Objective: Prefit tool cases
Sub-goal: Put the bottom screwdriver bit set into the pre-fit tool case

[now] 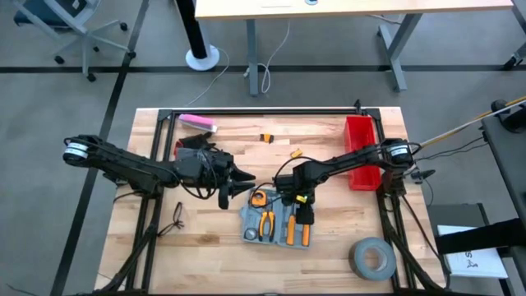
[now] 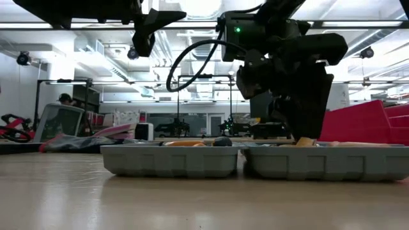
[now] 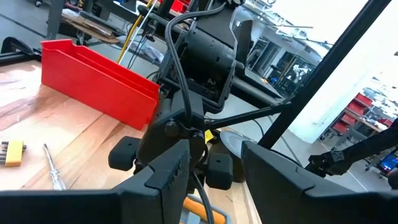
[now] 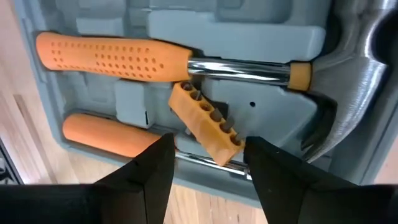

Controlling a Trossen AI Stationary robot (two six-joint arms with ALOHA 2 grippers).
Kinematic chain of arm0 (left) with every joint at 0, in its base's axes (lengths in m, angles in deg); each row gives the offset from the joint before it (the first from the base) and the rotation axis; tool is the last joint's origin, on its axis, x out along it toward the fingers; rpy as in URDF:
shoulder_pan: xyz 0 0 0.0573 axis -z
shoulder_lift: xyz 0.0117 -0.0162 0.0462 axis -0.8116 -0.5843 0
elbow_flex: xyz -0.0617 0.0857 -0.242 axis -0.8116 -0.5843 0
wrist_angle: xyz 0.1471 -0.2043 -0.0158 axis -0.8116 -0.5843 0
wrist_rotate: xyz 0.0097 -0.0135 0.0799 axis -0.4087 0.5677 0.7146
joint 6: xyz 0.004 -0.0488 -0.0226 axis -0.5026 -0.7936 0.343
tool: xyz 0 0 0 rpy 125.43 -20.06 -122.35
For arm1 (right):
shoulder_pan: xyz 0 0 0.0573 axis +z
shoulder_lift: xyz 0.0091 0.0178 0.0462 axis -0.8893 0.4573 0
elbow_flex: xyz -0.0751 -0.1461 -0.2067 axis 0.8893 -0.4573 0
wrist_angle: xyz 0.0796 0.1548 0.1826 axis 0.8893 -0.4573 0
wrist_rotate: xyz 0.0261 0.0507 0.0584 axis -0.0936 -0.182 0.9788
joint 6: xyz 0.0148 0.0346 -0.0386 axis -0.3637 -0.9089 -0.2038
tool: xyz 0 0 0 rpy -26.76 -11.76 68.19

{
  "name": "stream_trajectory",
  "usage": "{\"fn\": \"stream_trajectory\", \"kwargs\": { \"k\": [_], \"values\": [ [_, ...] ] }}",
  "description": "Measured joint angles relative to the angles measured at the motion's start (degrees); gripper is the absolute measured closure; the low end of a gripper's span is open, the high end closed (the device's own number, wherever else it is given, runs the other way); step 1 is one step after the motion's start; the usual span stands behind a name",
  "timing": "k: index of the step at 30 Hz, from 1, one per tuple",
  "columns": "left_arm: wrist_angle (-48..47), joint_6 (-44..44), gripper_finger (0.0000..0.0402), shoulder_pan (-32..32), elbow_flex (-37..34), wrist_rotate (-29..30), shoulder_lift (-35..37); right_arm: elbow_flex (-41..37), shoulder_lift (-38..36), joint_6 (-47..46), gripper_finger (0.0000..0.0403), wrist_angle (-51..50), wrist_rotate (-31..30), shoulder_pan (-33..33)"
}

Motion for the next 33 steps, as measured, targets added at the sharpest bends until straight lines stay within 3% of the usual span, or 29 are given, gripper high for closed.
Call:
{"fn": "stream_trajectory", "kwargs": {
  "k": [4, 19, 33],
  "values": [
    [0.0, 0.0, 0.0248, 0.0, 0.0, 0.0, 0.0, -0.6, -0.1, -0.1, 0.0243, 0.7, -0.8, 0.0],
    [0.0, 0.0, 0.0248, -0.1, 0.0, 0.0, 0.1, -1.0, -0.1, 2.5, 0.0393, 1.5, -0.7, 0.1],
    [0.2, 0.0, 0.0248, -0.2, 0.0, 0.0, 0.4, 0.5, -4.0, 4.2, 0.0402, -2.2, -0.2, 0.0]
  ]
}}
